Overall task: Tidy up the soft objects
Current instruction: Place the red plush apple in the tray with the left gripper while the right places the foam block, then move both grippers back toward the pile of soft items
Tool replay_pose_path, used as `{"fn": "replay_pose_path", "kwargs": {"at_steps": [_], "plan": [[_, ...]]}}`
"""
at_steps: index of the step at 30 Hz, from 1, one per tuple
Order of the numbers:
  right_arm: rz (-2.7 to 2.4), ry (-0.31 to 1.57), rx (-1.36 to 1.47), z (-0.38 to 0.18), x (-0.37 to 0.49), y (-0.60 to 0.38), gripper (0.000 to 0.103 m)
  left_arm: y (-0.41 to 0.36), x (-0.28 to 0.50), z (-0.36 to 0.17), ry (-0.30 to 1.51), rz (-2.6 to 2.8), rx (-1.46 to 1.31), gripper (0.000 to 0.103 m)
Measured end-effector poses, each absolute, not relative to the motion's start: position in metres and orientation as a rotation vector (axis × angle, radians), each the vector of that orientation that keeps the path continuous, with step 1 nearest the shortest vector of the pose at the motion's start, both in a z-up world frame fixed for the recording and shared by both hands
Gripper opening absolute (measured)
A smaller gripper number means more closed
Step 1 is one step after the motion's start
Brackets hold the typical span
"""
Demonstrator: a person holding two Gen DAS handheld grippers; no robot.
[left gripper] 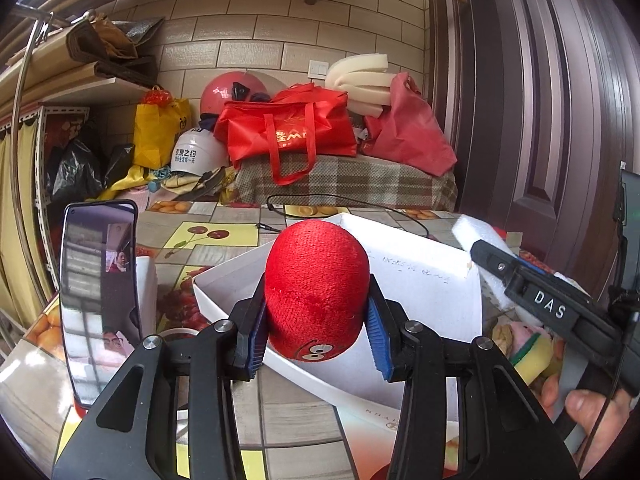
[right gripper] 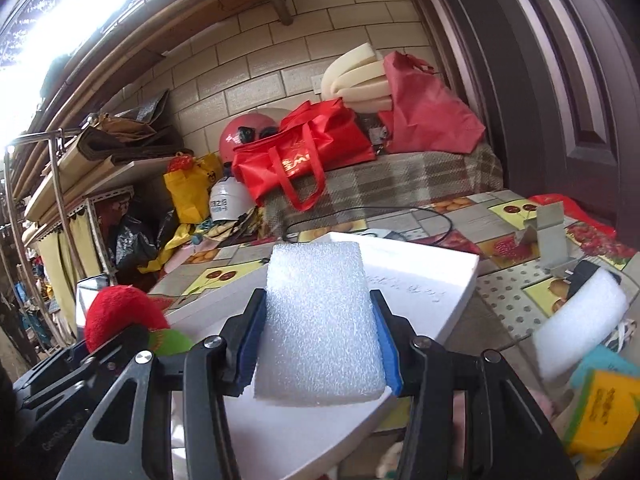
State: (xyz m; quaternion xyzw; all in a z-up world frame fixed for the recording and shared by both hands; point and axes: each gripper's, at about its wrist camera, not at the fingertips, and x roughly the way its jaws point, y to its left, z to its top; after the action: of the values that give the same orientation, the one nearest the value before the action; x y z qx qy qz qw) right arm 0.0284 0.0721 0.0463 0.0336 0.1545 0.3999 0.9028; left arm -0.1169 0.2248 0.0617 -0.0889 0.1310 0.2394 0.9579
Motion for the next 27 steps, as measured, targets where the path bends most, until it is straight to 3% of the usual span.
{"fn": "replay_pose_path", "kwargs": {"at_steps": [6,14,17,19,20,21,23,27], "plan": [[0.738,0.342,0.113,0.046,0.060,0.042,0.050,0.233,-0.082,0.061,0.298,0.462,-0.171,0.042],[0.839,0.348,0.012,0.049,0.031,0.089,0.050,0.266,-0.061,0.060,0.317,0.511,-0.255,0.043],[0.840,0.355,-0.001,0.048,0.034,0.101,0.051,0.273,-0.060,0.057,0.332,0.510,-0.294,0.051],[0.851,0.373,-0.024,0.046,0.037,0.108,0.071,0.275,-0.061,0.057,0.330,0.536,-0.304,0.067],[0.848,0.369,-0.025,0.047,0.037,0.108,0.089,0.276,-0.062,0.057,0.326,0.544,-0.314,0.086],[0.828,0.354,-0.012,0.048,0.037,0.105,0.096,0.278,-0.063,0.056,0.323,0.550,-0.325,0.099],[0.823,0.337,0.012,0.049,0.036,0.100,0.103,0.278,-0.066,0.056,0.311,0.547,-0.333,0.103],[0.807,0.312,0.005,0.049,0.026,0.092,0.103,0.271,-0.068,0.058,0.289,0.548,-0.299,0.103]]}}
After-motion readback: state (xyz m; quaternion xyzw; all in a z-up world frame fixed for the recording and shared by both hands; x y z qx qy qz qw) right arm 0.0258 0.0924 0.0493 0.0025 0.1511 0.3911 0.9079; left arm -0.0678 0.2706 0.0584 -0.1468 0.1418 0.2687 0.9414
